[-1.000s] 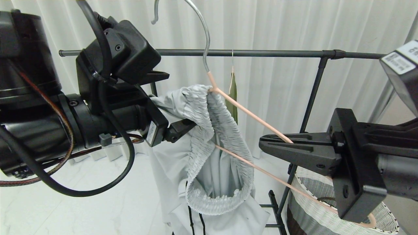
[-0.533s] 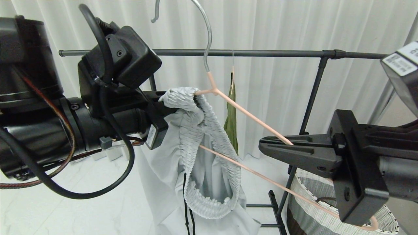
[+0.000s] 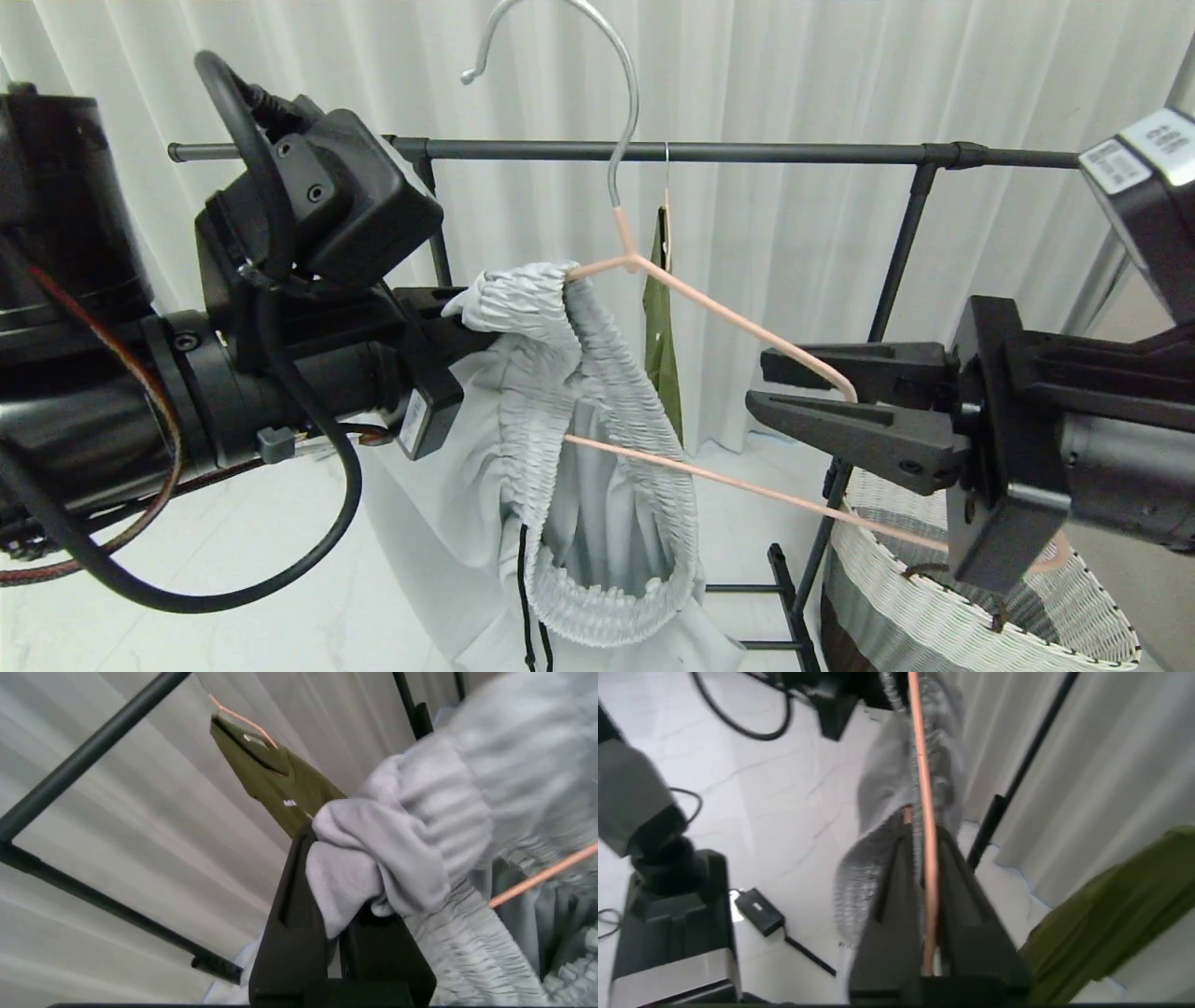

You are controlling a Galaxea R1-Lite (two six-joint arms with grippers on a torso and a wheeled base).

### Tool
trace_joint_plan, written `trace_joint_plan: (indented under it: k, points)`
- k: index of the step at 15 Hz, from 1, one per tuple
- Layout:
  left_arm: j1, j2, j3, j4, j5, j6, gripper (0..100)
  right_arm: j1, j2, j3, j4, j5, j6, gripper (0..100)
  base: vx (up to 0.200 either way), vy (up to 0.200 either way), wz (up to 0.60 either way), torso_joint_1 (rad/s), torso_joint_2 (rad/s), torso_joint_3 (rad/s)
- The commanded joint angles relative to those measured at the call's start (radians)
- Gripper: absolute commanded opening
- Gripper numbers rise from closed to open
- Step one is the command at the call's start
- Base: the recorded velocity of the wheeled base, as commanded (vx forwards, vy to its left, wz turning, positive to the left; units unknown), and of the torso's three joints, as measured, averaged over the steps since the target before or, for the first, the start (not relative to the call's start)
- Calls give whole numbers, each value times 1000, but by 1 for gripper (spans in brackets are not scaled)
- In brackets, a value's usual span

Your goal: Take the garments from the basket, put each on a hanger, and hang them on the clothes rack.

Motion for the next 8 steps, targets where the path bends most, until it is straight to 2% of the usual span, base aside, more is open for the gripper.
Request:
trace_joint_plan:
  k: [1,4,6,8]
  points:
    - [9,-27,40,-1,22,3,0,-19,7,-1,0,-30,-5,100,0,0,0,0,0,0]
    - [22,-41,89,-1,90,0,0,-71,9,-3,-4,-81,-40,100,0,0,0,0,0,0]
    - [52,-42,116,0,185,0,0,-125,12,-6,-9,-96,-89,100,0,0,0,0,0,0]
    - [55,-32,107,-1,292,-28,0,-125,13,2,-27,-98,-89,100,0,0,0,0,0,0]
